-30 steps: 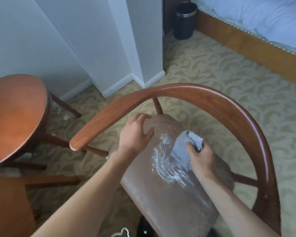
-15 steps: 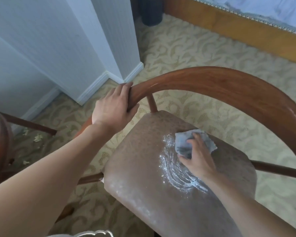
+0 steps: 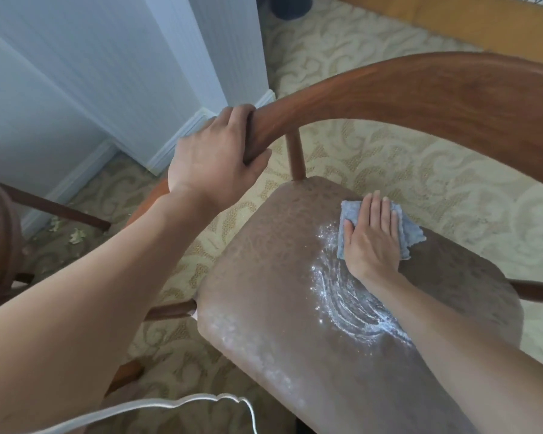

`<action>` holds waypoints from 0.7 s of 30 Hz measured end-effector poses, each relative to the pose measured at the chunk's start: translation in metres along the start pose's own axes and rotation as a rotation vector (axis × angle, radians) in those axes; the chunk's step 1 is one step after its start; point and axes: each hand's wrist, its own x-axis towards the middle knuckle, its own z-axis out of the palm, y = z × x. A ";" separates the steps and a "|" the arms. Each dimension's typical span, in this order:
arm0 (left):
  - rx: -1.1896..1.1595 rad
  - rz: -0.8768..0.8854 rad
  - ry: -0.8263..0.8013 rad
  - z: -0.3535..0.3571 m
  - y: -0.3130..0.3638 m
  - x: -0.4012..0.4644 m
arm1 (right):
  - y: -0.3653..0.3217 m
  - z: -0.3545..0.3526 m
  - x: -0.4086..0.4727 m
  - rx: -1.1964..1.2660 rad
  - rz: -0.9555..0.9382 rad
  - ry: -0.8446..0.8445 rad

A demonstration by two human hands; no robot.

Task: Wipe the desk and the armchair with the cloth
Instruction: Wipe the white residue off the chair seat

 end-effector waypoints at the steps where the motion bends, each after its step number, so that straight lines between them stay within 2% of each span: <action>1: 0.000 -0.005 0.008 0.000 -0.001 0.000 | -0.005 0.002 0.001 0.012 0.007 0.007; 4: 0.008 -0.010 0.032 0.001 0.000 0.000 | -0.025 0.006 -0.010 0.006 -0.063 -0.014; 9: -0.005 -0.018 0.036 0.000 0.002 -0.003 | -0.067 0.017 -0.081 -0.005 -0.447 -0.111; 11: -0.029 -0.002 0.048 -0.002 0.004 -0.004 | -0.062 0.020 -0.103 -0.034 -0.585 -0.126; 14: -0.057 0.043 0.049 0.000 0.004 -0.006 | -0.040 0.017 -0.103 -0.075 -0.691 -0.114; 17: -0.087 0.058 0.045 -0.001 0.004 -0.006 | -0.011 0.012 -0.082 -0.106 -0.655 -0.090; 21: -0.116 0.058 0.054 -0.001 0.002 -0.006 | 0.034 -0.007 -0.035 -0.187 -0.450 -0.068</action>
